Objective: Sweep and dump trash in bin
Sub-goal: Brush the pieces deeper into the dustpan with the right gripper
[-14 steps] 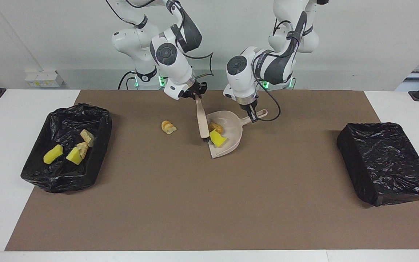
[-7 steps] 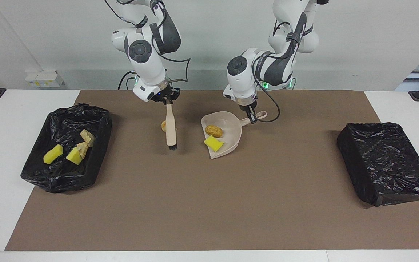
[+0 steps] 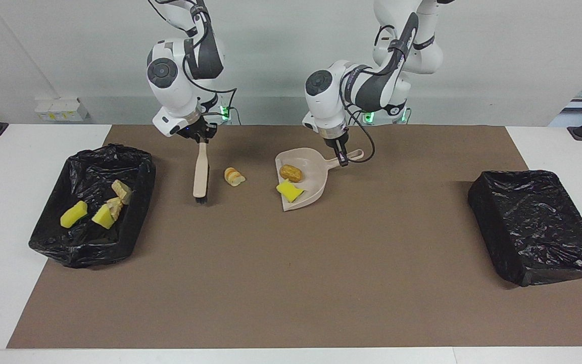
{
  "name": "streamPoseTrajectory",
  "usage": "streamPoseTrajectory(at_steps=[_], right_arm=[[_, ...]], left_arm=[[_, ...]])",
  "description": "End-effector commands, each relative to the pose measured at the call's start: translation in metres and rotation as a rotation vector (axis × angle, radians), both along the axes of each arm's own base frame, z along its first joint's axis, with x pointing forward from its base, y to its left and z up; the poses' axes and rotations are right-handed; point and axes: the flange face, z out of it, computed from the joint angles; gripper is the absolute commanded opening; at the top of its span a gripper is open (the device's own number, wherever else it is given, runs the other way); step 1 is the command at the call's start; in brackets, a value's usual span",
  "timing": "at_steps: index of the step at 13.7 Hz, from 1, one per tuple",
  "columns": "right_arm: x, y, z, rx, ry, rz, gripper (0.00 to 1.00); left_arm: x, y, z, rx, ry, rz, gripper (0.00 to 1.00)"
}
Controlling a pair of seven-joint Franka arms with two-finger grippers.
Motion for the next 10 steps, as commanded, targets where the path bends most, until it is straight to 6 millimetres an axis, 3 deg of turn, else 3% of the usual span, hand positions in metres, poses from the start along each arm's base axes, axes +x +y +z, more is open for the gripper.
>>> streamPoseTrajectory(at_steps=[1, 6, 10], right_arm=[[-0.021, 0.004, -0.012, -0.027, -0.052, -0.008, 0.0], [-0.024, 0.074, -0.049, -0.063, -0.035, -0.043, 0.0], [-0.021, 0.121, -0.039, 0.064, -0.037, -0.051, 0.0]], left_arm=[[-0.031, -0.01, 0.005, 0.023, 0.005, -0.036, 0.0], [-0.031, -0.01, 0.004, 0.024, -0.005, -0.004, 0.0], [-0.028, -0.004, 0.002, 0.032, 0.002, 0.007, 0.0]])
